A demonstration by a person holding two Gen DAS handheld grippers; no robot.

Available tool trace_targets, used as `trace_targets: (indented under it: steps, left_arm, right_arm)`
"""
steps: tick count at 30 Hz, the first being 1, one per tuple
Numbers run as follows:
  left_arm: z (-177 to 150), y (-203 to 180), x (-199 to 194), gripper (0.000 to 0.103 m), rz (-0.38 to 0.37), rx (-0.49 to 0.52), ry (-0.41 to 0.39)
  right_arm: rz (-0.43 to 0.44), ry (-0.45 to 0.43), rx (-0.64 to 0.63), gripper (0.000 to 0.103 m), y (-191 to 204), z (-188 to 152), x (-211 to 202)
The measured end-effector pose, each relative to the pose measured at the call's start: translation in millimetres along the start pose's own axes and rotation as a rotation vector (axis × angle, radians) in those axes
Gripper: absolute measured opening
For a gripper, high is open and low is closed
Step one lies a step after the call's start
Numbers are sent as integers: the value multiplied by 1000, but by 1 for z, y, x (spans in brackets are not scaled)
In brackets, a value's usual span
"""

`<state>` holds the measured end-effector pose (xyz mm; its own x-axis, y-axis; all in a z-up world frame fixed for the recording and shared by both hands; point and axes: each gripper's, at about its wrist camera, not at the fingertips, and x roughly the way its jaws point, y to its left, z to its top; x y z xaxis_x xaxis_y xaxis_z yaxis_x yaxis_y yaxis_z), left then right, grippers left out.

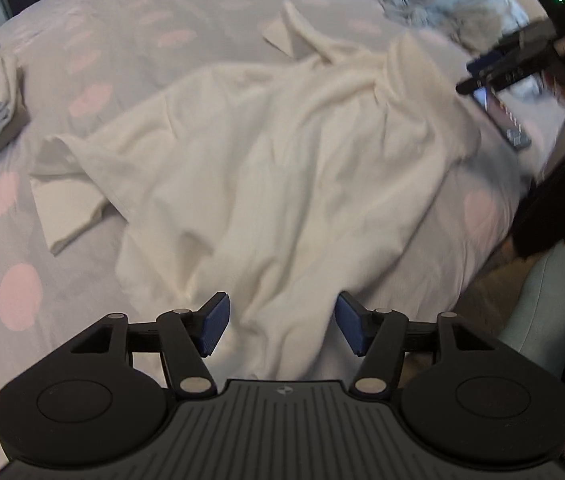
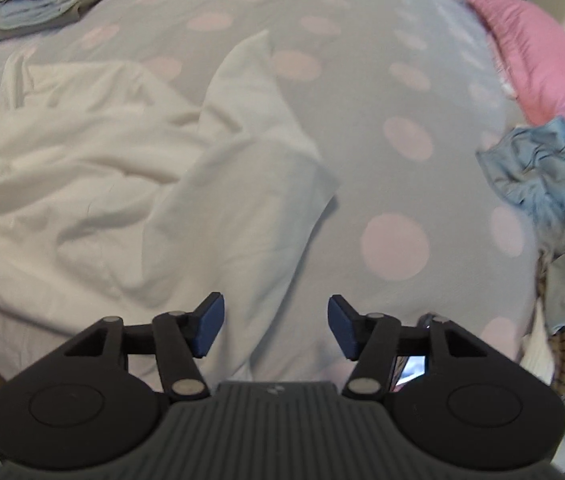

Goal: Fold clothes
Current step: 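Lay the white shirt flat and open both tools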

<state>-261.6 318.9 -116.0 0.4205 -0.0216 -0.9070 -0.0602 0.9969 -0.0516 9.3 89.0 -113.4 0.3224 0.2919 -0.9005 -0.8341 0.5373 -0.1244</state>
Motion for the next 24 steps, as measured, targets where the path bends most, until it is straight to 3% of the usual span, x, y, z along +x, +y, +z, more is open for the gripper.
trace_targets:
  steps: [8,12,16,20,24]
  left_arm:
    - [35,28,-5,59,-2,-43,-39]
    - [34,31,24,55,-29,-66,26]
    - [27,20,38,53,-17,-18,76]
    - [29,7,35,53,27,13,38]
    - [41,-6,25,53,61,22,-9]
  right_arm:
    - [20,-74,-91,61,29,26,7]
    - [86,-90,-124,61,49,38,10]
    - [121,-84,-189,61,73,38,15]
    - [137,-56,-260,61,92,32,23]
    - [62,-55,-303,61,94,33,30]
